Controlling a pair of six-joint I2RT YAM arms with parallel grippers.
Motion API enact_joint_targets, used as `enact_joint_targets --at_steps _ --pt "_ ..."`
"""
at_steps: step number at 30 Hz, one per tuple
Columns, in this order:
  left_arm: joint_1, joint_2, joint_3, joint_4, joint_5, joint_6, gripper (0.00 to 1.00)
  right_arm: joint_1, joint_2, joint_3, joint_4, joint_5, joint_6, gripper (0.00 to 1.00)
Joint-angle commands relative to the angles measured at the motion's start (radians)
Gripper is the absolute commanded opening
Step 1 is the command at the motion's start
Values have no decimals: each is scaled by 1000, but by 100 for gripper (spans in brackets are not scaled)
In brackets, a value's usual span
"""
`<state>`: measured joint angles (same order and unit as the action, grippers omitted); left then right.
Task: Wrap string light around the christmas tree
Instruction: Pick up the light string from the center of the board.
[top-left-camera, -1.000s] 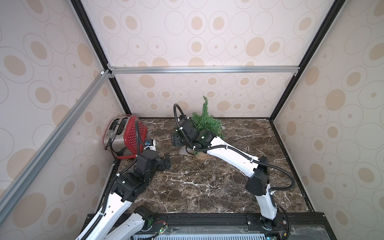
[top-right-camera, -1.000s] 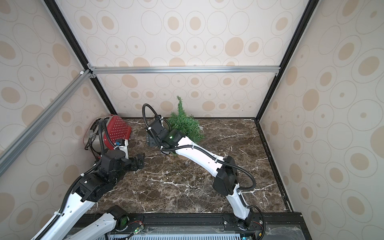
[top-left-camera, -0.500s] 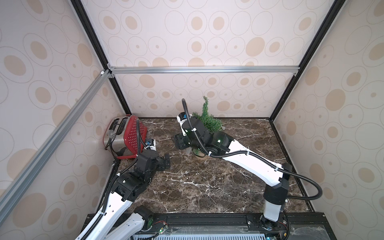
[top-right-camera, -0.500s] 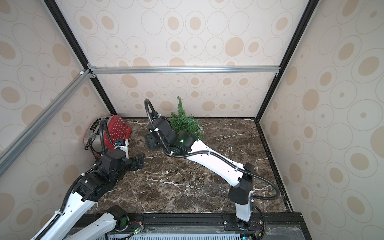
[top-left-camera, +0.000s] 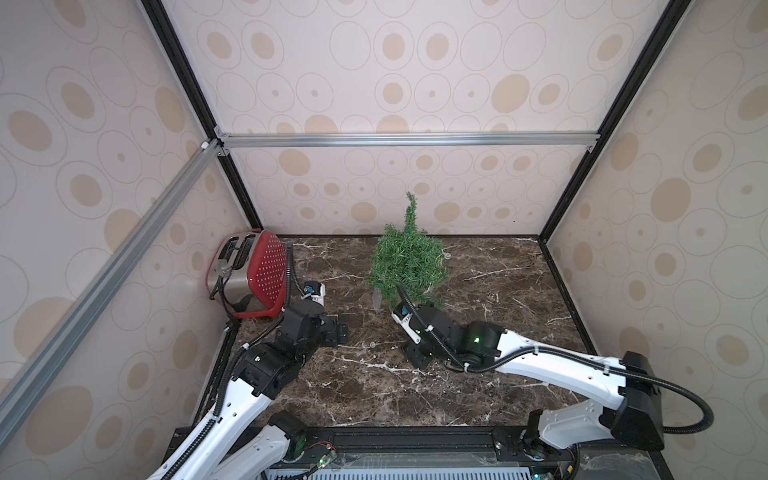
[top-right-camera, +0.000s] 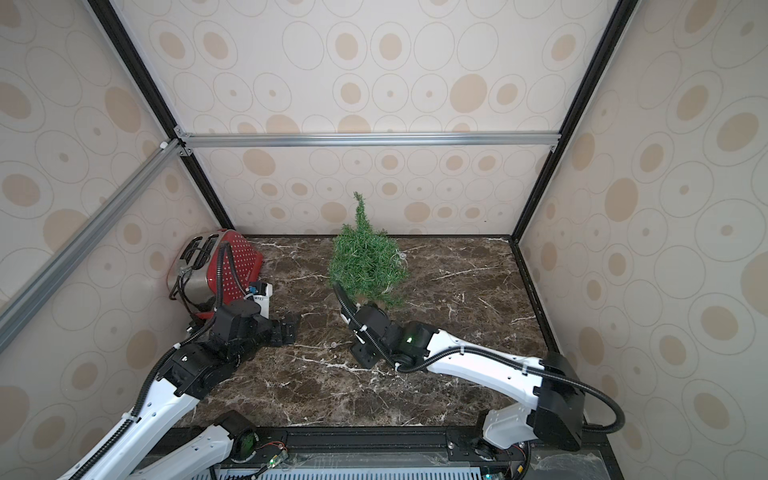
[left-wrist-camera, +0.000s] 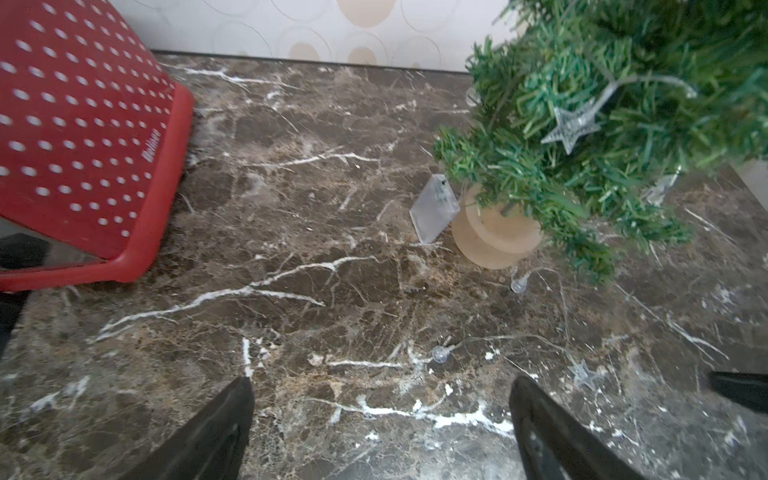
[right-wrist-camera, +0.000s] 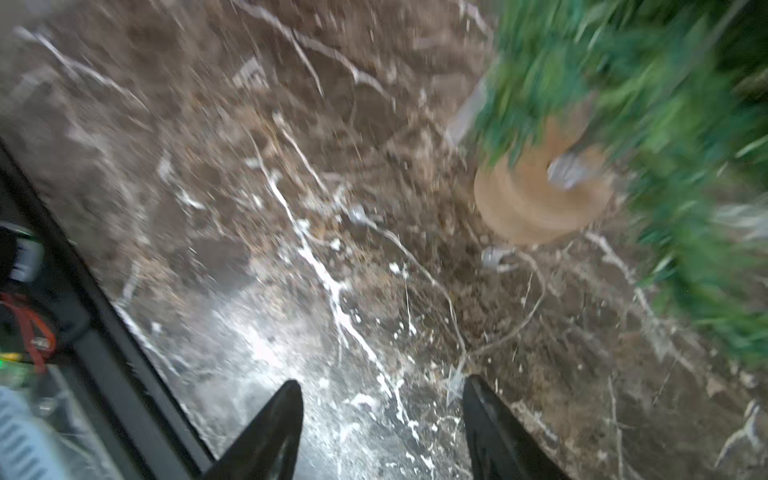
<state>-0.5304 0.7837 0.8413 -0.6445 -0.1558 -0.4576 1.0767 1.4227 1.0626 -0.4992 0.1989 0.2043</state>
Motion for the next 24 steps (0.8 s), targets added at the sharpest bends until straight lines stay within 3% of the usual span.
enact_joint_targets --at_steps 1,13,24 --pt "-5 9 -12 29 98 -2 94 -12 64 -50 95 41 42 63" --pt "-5 38 -46 91 262 20 94 -129 240 -116 280 86 83 65" --pt "-5 95 -7 35 322 109 94 -144 378 -85 309 85 79 58"
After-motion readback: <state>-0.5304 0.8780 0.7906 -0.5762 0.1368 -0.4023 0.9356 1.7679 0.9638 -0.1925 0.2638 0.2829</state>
